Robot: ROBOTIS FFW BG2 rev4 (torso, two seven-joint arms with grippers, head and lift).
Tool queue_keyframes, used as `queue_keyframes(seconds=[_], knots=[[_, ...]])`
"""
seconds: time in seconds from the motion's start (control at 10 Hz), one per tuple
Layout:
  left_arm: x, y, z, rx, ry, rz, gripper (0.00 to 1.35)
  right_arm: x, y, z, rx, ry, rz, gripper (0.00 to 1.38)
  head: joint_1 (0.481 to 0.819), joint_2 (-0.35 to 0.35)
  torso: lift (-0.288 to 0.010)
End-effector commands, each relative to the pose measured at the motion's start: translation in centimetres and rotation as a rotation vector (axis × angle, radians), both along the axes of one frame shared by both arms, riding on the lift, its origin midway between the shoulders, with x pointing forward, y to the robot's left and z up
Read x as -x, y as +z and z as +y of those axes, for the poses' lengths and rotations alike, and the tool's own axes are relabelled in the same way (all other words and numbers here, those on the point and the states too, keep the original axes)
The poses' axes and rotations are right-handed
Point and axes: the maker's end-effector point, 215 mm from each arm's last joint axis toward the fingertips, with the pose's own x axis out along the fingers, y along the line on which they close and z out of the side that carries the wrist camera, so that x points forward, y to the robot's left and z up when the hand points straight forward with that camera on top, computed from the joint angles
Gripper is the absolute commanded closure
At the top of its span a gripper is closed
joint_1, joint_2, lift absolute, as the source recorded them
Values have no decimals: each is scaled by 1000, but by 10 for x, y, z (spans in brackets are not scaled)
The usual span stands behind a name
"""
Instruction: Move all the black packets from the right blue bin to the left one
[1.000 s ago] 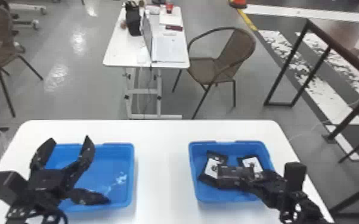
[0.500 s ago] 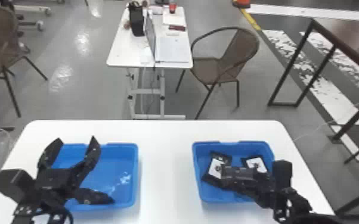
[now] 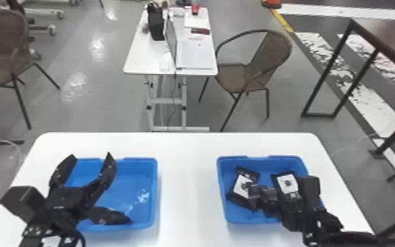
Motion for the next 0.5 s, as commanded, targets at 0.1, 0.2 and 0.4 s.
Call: queue_keyframes(seconds=[0.1, 0.2, 0.4], knots=[[2, -3, 3, -1, 4, 5, 182, -6, 25, 3, -19, -27, -59, 1179, 695, -77, 0], [1, -1, 4, -3, 4, 1, 183, -5, 30, 1, -20, -47, -74, 1179, 695, -75, 0], [1, 7, 8, -17, 13, -26, 182, -6, 52, 3, -83, -78, -133, 1177, 695, -77, 0]])
